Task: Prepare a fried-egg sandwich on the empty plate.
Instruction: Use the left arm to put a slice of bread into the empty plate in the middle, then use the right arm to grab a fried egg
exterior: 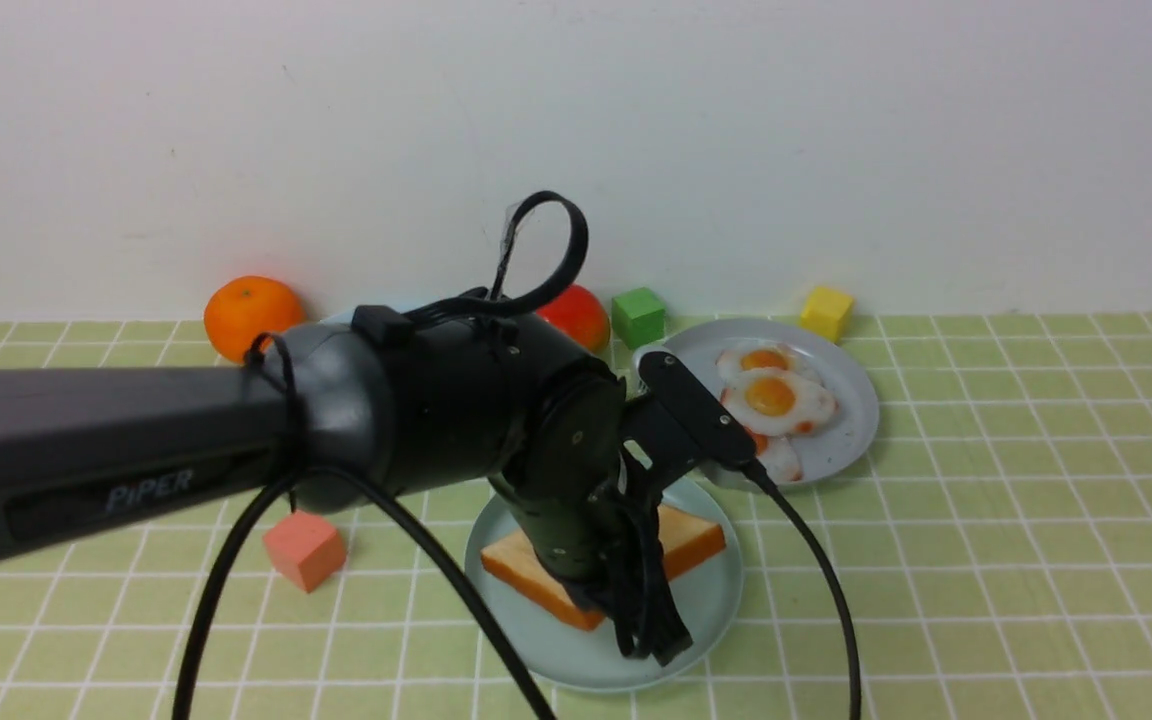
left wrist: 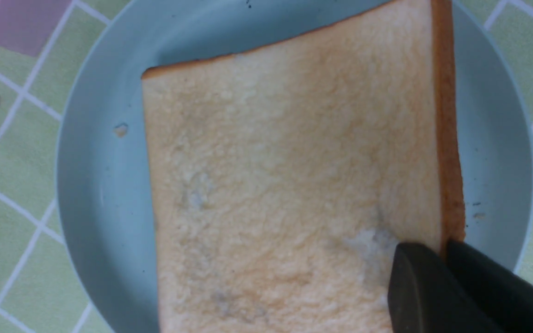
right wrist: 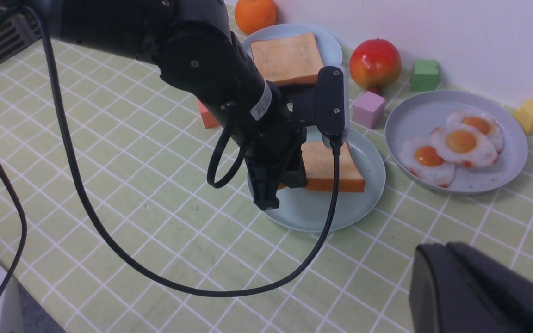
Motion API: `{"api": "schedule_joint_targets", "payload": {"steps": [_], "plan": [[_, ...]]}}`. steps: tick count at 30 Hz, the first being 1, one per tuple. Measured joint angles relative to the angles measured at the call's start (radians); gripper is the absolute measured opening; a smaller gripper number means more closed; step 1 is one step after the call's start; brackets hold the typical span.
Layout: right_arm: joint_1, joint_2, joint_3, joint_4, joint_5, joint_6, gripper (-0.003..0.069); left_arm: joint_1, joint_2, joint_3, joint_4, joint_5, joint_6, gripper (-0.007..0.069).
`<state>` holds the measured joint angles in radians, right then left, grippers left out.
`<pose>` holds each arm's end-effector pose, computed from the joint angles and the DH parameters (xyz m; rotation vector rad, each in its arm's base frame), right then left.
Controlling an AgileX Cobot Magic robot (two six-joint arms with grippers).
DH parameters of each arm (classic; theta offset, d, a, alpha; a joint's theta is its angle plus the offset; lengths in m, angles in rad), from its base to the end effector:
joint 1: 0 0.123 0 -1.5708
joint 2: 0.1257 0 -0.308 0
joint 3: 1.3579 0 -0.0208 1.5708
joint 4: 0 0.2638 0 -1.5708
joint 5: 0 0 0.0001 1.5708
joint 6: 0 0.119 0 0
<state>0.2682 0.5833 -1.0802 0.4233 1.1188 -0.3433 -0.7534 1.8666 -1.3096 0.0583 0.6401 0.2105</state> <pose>0.0577 0.0615 0.4335 -0.6527 1.9559 0.4643 0.3118 -0.2867 0.1966 1.2895 2.3534 -0.1096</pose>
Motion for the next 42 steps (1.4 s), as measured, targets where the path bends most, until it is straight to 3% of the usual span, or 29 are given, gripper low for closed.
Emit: {"api": "schedule_joint_targets", "payload": {"steps": [3,6,7,12,16,20,24,25,26,27,33,39,42], "plan": [[0.0,0.0,0.0,0.0,0.0,0.0,0.0031,0.0,0.001,0.0,0.001,0.0,0.0,0.0064],[0.0,0.0,0.0,0.0,0.003,0.0,0.0032,0.0,0.001,0.0,0.001,0.001,-0.008,0.0184],[0.0,0.0,0.0,0.0,0.003,0.0,0.0032,0.0,0.001,0.0,-0.001,0.001,-0.008,0.0192],[0.0,0.002,0.0,0.0,0.008,0.028,0.0038,0.0,-0.004,0.0,0.0,0.018,-0.063,0.0414],[0.0,0.038,0.0,0.0,0.009,0.103,0.0051,0.0,-0.047,-0.016,-0.006,0.071,-0.108,0.047],[0.0,0.139,0.0,0.0,0.001,0.151,0.0073,0.0,-0.15,-0.067,-0.031,0.126,-0.175,0.0402],[0.0,0.33,0.0,-0.032,-0.064,0.177,0.0113,0.0,-0.355,-0.09,-0.064,0.147,-0.21,0.0127],[0.0,0.339,0.0,-0.034,-0.072,0.18,0.0118,0.0,-0.364,-0.09,-0.064,0.15,-0.21,0.0113],[0.0,0.41,0.0,-0.053,-0.103,0.189,0.0132,0.0,-0.439,-0.085,-0.066,0.159,-0.21,0.0027],[-0.007,0.483,0.0,-0.059,-0.13,0.193,0.0147,0.0,-0.496,-0.073,-0.066,0.161,-0.21,-0.0013],[-0.091,0.725,-0.005,-0.018,-0.249,0.2,0.0197,0.0,-0.761,0.093,-0.076,0.152,-0.219,-0.0013],[-0.193,0.977,-0.08,0.164,-0.315,0.179,0.0262,0.0,-1.019,0.354,-0.083,0.074,-0.304,-0.0013],[-0.217,1.14,-0.162,0.298,-0.373,0.128,0.0319,0.0,-1.155,0.497,-0.081,-0.052,-0.319,-0.0013]]}}
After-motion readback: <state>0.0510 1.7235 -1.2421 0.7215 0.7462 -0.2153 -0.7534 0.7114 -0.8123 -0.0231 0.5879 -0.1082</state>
